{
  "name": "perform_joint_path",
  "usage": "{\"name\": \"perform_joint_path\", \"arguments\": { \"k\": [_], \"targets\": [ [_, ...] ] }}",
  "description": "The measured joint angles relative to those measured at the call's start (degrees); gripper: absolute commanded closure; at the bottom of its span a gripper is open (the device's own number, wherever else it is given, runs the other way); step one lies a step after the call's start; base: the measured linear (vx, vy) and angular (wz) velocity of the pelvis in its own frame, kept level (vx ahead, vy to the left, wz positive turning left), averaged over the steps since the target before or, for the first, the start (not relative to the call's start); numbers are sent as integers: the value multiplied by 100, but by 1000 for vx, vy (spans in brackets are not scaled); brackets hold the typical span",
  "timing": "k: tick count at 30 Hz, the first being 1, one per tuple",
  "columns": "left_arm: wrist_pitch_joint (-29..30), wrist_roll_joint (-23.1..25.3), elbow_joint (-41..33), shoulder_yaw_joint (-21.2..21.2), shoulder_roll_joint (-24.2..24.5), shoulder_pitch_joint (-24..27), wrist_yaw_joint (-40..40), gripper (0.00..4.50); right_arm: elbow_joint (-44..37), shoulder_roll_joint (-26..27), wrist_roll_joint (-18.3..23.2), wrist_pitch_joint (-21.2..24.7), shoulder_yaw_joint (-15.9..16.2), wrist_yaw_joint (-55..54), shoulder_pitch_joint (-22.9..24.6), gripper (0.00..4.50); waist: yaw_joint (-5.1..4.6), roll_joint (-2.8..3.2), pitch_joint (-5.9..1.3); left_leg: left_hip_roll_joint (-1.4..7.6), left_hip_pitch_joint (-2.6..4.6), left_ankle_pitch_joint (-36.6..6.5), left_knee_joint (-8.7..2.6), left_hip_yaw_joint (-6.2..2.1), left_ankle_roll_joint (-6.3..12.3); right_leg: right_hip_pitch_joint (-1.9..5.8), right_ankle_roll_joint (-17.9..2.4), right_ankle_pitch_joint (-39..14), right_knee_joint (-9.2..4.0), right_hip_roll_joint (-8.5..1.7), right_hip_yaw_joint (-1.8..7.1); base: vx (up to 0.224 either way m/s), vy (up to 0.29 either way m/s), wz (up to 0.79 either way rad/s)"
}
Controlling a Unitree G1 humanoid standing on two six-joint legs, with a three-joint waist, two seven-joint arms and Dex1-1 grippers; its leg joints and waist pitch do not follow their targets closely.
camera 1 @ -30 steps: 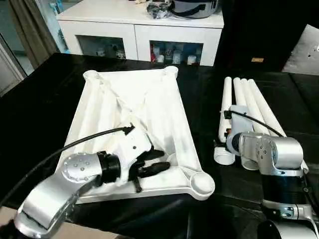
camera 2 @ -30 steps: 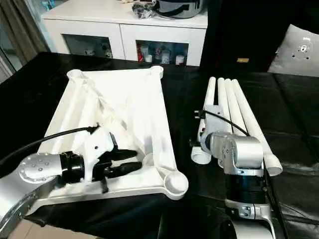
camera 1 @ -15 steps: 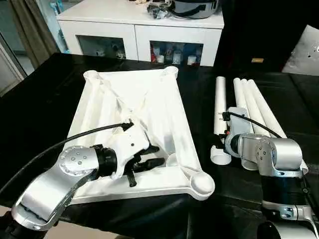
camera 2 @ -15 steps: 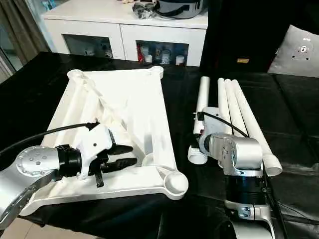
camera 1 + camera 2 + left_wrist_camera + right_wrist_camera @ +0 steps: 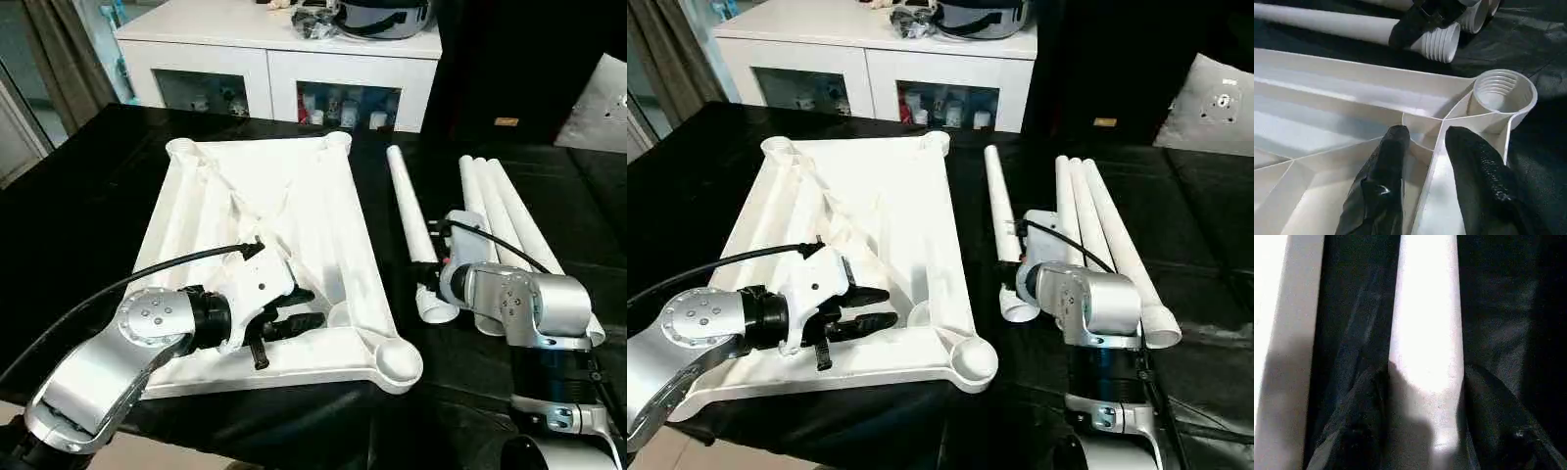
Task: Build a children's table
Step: Pick table leg
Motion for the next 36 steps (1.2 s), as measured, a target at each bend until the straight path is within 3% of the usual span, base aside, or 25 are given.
{"name": "perform_joint_path", "arguments": {
  "k": [3,6,11,13,17,20,25,36],
  "targets": [
    [-102,1,67,60,-125,0,90,259,-24,-131,-133,-890,192,102,212,257,20,1,0,0,-9,-1,0,4,1,-8,0,0,-1,-1,1,0,0,0],
    [-258,59,215,180,-263,-9,245,259,-174,-101,-164,-1286,126,186,200,257,8,1,0,5,-15,3,0,5,6,-17,1,1,1,3,0,0,0,0],
    [-348,-57,770,691,-1018,-358,785,259,-464,428,856,-1521,-711,837,151,257,-12,6,1,9,-22,8,-1,5,15,-24,-4,5,3,6,-2,0,0,0],
    [-369,-382,1181,1172,-1644,-778,1145,259,-585,440,1407,-1810,-831,1437,155,257,17,4,2,10,-33,19,0,7,33,-25,-10,10,1,1,-11,0,0,0],
    [-349,-1129,1698,1651,-2234,-1464,1340,259,-819,387,2234,-2265,-936,2499,160,259,131,4,1,12,-33,20,5,13,43,-21,-16,16,-4,0,-10,0,0,0],
    [-102,-2011,1982,2062,-2809,-1890,1313,259,-958,348,2694,-2286,-1150,3186,228,259,207,2,2,13,-52,29,9,18,60,-35,-21,19,-2,-4,-17,0,0,0],
    [434,-2926,2231,2379,-2984,-2335,929,259,-1165,176,3427,-2255,-1167,3996,589,259,255,3,2,16,-53,31,9,21,70,-36,-23,20,-3,-4,-19,0,0,0],
    [799,-3223,2426,2360,-2774,-2535,526,259,-1490,-41,4109,-2130,-1076,4542,975,259,293,3,2,19,-55,40,8,23,81,-35,-24,26,-5,-5,-22,0,0,0]
  ]
}}
